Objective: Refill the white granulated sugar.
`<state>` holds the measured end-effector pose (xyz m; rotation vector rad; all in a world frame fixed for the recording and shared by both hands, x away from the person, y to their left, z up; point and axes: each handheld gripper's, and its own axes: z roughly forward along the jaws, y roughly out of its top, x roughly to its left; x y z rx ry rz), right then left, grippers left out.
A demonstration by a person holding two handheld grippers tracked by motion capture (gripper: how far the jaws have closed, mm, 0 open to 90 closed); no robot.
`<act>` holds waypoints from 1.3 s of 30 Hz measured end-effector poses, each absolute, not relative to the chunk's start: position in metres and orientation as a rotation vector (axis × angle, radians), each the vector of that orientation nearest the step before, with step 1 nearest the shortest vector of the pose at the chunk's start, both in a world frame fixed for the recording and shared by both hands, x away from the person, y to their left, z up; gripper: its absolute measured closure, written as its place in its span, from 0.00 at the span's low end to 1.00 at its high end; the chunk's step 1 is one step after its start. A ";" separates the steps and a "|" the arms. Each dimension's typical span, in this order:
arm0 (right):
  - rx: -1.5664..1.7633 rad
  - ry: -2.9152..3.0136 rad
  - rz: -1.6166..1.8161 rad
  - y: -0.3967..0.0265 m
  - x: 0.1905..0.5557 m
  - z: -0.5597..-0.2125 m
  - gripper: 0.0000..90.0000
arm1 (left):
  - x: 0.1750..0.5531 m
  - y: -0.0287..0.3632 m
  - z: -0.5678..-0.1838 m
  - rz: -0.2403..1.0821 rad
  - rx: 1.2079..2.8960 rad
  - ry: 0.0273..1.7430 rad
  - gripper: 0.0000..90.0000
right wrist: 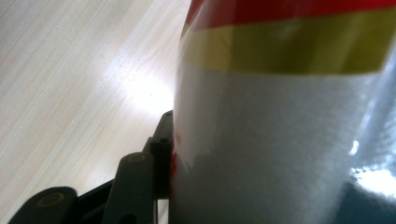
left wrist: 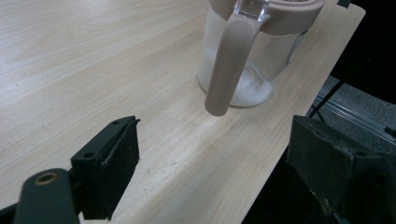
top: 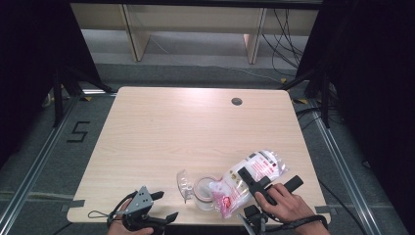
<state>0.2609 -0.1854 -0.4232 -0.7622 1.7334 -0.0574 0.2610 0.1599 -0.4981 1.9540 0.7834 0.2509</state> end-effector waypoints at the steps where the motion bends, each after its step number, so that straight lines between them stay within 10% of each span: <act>1: -0.761 1.732 -0.057 -0.186 0.261 -0.424 0.63 | 0.261 0.160 -0.498 0.251 1.955 0.782 0.18; 39: -0.772 1.738 -0.044 -0.185 0.260 -0.425 0.67 | 0.262 0.161 -0.497 0.263 1.962 0.759 0.18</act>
